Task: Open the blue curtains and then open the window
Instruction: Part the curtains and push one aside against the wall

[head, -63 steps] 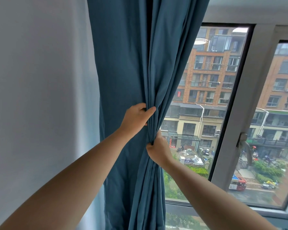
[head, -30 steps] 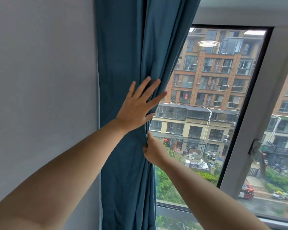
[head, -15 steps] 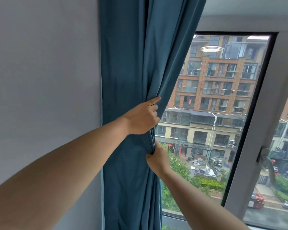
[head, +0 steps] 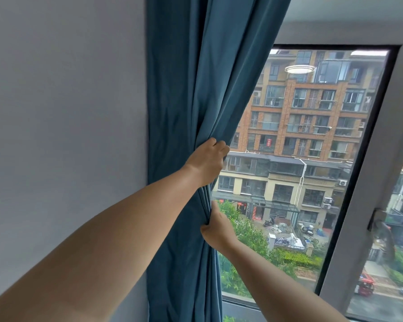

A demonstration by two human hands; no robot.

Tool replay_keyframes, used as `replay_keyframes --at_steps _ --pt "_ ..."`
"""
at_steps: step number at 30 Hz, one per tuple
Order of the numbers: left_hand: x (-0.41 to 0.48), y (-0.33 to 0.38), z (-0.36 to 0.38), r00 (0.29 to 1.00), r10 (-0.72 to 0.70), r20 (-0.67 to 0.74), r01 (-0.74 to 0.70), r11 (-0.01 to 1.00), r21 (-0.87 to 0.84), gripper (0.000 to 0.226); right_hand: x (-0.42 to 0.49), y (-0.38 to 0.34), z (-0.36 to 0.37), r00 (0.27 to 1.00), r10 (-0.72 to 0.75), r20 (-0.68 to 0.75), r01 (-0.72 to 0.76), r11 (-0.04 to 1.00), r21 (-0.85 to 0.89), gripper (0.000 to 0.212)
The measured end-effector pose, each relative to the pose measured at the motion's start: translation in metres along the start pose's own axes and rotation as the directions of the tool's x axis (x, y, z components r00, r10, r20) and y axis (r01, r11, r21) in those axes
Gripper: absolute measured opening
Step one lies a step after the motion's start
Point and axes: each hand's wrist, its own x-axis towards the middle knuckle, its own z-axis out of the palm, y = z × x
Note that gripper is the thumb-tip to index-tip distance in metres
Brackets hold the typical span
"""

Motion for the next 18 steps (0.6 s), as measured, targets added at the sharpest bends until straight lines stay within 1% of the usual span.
replay_keyframes --at_steps 2,4,7,10,13,16,18 --pt "-0.004 -0.001 0.006 1.0 0.004 0.026 -0.004 1.0 0.02 0.027 0.002 -0.001 0.001 1.0 -0.028 0.014 0.029 0.997 -0.069 0.064" --pt "-0.006 -0.004 0.01 0.998 0.013 0.064 -0.012 1.0 -0.008 0.026 0.003 -0.004 0.002 0.998 -0.053 0.02 0.055 0.991 -0.123 0.069" --pt "-0.008 -0.009 0.017 0.993 -0.02 0.12 0.019 1.0 0.01 0.04 0.008 -0.01 0.003 0.996 -0.084 0.035 0.089 0.981 -0.172 0.07" --pt "-0.011 -0.013 0.024 0.982 -0.055 0.181 0.051 0.998 0.029 0.051 0.013 -0.016 0.006 0.994 -0.1 0.053 0.108 0.977 -0.182 0.07" --pt "-0.015 -0.018 0.031 0.969 -0.086 0.23 0.076 0.996 0.05 0.051 0.019 -0.022 0.012 0.991 -0.114 0.065 0.124 0.974 -0.188 0.069" --pt "-0.022 -0.021 0.041 0.965 -0.118 0.235 0.099 0.991 0.09 0.05 0.023 -0.03 0.02 0.99 -0.117 0.077 0.13 0.972 -0.195 0.069" --pt "-0.03 -0.025 0.052 0.956 -0.147 0.255 0.134 0.989 0.07 0.05 0.028 -0.039 0.029 0.988 -0.127 0.093 0.143 0.97 -0.195 0.068"
